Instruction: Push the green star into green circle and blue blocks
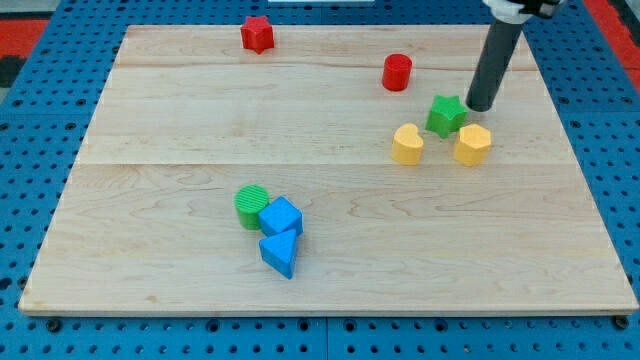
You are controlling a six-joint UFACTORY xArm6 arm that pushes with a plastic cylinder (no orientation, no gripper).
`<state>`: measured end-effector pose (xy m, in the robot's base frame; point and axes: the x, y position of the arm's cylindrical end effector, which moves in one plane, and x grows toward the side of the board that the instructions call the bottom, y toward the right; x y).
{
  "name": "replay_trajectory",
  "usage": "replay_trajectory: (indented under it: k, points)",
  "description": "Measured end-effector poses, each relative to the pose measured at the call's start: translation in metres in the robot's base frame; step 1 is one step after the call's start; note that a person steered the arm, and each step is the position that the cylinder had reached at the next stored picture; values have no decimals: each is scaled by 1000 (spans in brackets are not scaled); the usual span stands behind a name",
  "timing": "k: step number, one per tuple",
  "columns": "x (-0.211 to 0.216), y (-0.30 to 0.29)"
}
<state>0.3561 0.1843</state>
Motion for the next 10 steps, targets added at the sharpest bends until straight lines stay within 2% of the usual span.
replay_trajectory:
  k: [3,8,10]
  points:
    - [5,-60]
    - [8,-76]
    - [8,-138]
